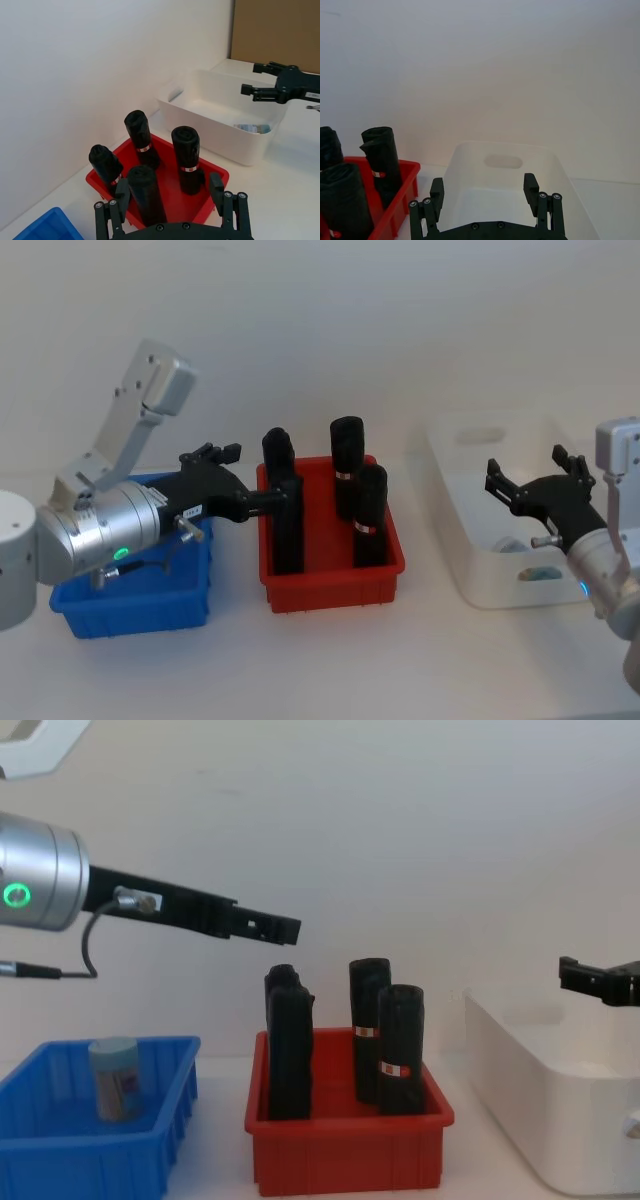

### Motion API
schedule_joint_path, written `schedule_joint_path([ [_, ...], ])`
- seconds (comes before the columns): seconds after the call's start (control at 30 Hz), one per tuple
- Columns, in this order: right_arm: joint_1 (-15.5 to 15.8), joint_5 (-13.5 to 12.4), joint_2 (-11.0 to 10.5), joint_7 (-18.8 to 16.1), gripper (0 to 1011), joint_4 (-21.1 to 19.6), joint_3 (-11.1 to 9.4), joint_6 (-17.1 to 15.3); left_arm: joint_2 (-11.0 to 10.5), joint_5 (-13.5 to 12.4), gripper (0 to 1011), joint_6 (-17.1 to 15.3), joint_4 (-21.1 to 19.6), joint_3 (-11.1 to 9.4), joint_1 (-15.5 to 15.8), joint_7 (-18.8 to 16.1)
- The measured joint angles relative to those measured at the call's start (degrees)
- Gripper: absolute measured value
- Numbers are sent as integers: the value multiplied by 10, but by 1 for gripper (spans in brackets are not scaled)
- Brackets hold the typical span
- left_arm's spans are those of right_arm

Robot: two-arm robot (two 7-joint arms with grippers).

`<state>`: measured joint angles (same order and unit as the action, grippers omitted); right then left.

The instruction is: Pick the cotton swabs from the blue box and place them into the white box.

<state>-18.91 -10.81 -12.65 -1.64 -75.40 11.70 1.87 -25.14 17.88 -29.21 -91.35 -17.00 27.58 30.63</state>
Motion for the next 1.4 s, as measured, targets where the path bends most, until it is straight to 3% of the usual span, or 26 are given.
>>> schedule_joint_path([
  [1.03, 175, -50, -60, -20, 1002, -229, 11, -34, 27, -52, 1004, 229, -15, -73, -113, -242],
  [1.4, 197, -57, -67, -22, 1002, -258, 13, -39, 32, -64, 1004, 280, -18, -89, -138, -296],
])
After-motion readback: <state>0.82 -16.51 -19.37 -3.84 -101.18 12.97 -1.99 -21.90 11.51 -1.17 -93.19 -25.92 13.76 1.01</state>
